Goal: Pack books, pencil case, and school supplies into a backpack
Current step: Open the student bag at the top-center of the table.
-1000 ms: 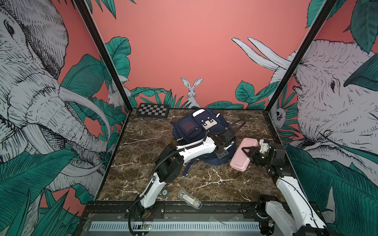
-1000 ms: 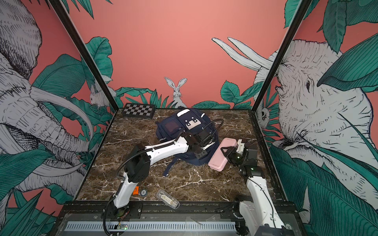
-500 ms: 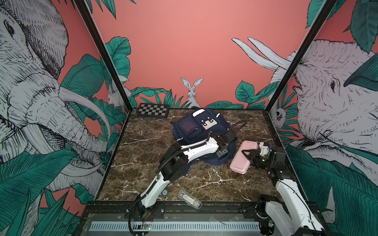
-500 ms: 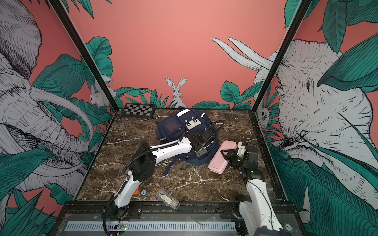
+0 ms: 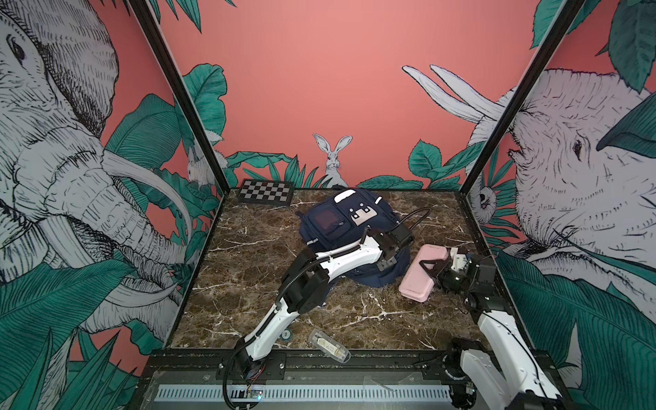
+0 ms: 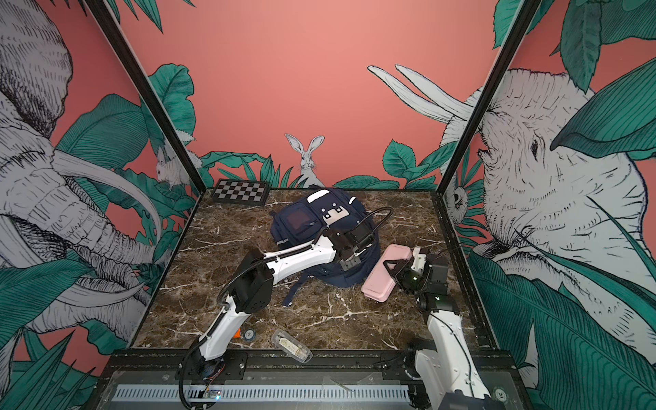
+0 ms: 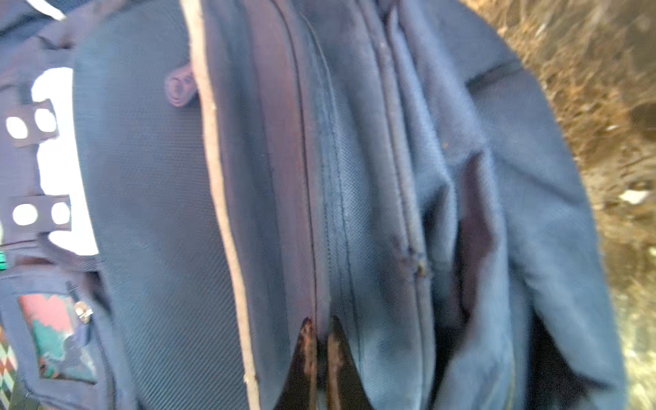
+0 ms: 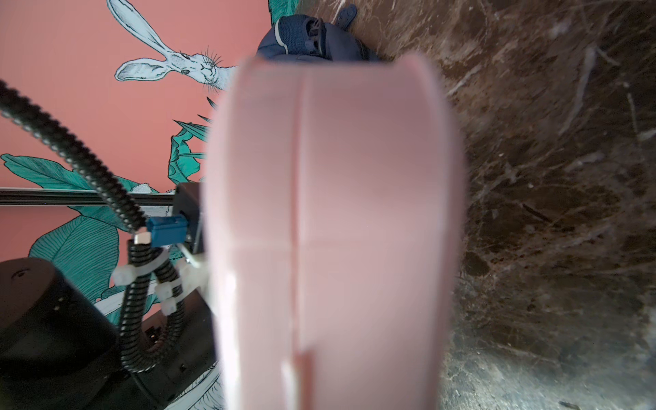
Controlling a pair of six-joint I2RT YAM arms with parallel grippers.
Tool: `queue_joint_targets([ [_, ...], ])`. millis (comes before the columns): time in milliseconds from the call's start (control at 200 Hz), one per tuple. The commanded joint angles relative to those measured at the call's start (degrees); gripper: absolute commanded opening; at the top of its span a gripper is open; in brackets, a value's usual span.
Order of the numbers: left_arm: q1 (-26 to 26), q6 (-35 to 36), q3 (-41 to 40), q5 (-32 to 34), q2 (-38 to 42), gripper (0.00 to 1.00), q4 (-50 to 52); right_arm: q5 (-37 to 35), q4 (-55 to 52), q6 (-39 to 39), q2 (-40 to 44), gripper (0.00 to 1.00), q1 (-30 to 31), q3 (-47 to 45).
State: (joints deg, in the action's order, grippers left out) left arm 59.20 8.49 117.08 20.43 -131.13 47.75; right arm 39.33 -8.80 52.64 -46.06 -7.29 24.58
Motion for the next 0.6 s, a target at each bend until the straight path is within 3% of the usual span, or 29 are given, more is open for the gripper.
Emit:
queue_joint_targets([
  [0,-1.6,0.4,2.2,0.1,8.4,0.00,1.3,0.9,5.2,1.2,-0.5,0.01,-0.3,0.4],
  [220,-2.9,-0.3,2.5,-2.3,12.8,0.00,1.3,1.0,10.6,3.2,-3.4,0.01,-0.3,-0.4],
  [360,-3.2,-0.4,2.9,-4.0,14.3,0.00,1.4,1.8,19.5,6.8,-8.3,0.01,0.4,-1.2],
  [595,-4.1,-0.5,3.2,-4.8,14.3,0.00,1.7,-4.9,32.2,10.0,-20.8,0.01,9.5,2.1],
])
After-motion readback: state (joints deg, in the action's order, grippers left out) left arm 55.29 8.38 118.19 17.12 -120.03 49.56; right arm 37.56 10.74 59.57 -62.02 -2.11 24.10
